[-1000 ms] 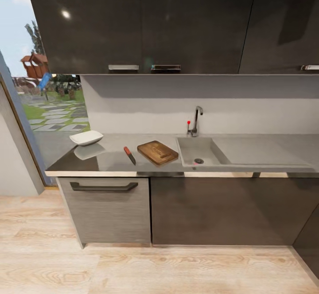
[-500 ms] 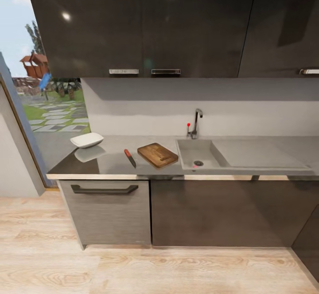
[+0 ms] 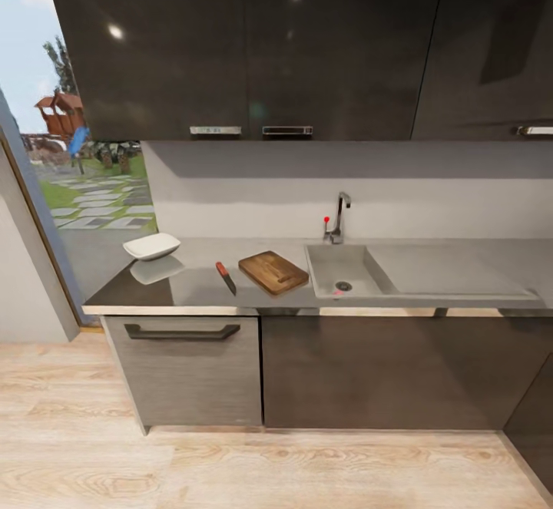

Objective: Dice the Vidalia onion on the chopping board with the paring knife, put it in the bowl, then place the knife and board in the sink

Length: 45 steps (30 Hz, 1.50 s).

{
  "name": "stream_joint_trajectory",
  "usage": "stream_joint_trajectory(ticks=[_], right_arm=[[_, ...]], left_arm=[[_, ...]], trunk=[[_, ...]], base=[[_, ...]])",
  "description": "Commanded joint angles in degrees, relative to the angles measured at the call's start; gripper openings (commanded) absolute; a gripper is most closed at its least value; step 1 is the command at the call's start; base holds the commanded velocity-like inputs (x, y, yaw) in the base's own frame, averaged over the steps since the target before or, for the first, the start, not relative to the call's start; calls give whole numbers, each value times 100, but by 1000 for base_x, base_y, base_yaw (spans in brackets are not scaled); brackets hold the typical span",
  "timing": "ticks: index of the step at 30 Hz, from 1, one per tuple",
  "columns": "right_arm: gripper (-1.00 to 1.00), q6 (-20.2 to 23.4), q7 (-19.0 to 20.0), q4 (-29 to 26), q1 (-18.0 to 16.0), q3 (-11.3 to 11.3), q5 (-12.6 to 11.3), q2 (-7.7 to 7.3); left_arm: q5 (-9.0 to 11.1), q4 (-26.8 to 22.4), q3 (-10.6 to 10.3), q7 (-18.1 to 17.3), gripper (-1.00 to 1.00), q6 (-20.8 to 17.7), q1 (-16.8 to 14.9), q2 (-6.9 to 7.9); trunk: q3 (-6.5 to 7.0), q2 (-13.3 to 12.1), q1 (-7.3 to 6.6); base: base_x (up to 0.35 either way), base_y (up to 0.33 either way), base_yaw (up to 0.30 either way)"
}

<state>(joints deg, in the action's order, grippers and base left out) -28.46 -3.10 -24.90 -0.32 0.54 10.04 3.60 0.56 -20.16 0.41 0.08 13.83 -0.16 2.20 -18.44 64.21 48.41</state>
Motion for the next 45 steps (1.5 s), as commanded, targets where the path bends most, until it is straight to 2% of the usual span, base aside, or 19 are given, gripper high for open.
stream_joint_trajectory(ticks=[1,45], right_arm=[[100,-11,-33,3,-3,4,42,0],[100,-11,-33,3,-3,7,42,0]], left_arm=[[6,1,3,1,100,14,-2,0],[6,41,3,1,100,14,-2,0]], trunk=[[12,-38,-23],[802,-1802,-989]], base=[[0,0,0],[0,0,0]])
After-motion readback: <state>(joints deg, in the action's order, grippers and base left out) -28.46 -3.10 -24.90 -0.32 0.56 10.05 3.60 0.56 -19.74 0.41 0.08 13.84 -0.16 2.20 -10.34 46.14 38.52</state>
